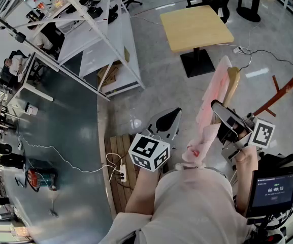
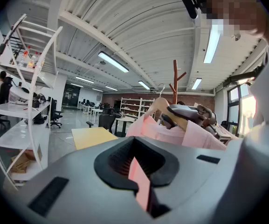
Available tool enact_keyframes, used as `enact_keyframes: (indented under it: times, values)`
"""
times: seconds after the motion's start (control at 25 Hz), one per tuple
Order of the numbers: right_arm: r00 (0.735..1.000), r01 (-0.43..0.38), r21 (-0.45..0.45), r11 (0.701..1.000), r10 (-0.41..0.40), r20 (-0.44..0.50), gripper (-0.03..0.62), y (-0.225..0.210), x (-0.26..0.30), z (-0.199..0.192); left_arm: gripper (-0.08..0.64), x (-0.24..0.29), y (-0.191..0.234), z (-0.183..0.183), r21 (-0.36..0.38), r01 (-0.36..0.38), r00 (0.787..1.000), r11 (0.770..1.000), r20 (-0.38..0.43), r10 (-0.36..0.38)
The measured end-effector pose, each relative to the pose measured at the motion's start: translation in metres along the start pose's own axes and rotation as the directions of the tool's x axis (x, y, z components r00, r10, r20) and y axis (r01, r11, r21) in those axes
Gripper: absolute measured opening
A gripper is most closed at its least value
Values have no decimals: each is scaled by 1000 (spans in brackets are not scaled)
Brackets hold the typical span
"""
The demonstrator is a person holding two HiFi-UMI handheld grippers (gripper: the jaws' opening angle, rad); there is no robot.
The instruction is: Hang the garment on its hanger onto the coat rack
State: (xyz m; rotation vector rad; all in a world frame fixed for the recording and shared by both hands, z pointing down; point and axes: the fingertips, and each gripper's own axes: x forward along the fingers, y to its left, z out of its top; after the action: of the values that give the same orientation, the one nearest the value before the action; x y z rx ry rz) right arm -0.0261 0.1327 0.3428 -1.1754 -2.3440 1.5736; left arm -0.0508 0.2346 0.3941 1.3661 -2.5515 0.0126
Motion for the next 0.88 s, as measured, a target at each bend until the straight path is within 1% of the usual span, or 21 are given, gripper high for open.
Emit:
enact_keyframes:
  times: [0.12, 0.28, 0.44, 0.6, 0.76, 0.88]
  values:
    - [1000, -9, 5, 1000, 9, -14, 89, 2, -6, -3, 5, 3, -12, -4, 3, 1, 1000, 1000, 3, -1]
    - [1000, -1, 19, 1000, 1, -9, 89, -6, -10, 4, 5, 18, -13, -7, 2, 12, 1000, 1000, -10, -12]
    - [1000, 19, 28, 999, -19, 15, 89, -38, -9, 40, 6, 69, 2, -2, -3, 47, 999, 999, -23, -47]
    - [996, 53, 24, 998, -55, 66, 89, -67, 2, 75, 6, 114, 27, 7, 4, 108, 994, 994, -26, -108]
    - [989, 85, 0, 996, -84, 124, 89, -89, 16, 102, 5, 152, 55, 21, 15, 172, 985, 985, -37, -171]
    - [982, 97, -17, 995, -93, 164, 88, -103, 20, 125, 5, 181, 62, 32, 33, 226, 973, 973, -51, -225]
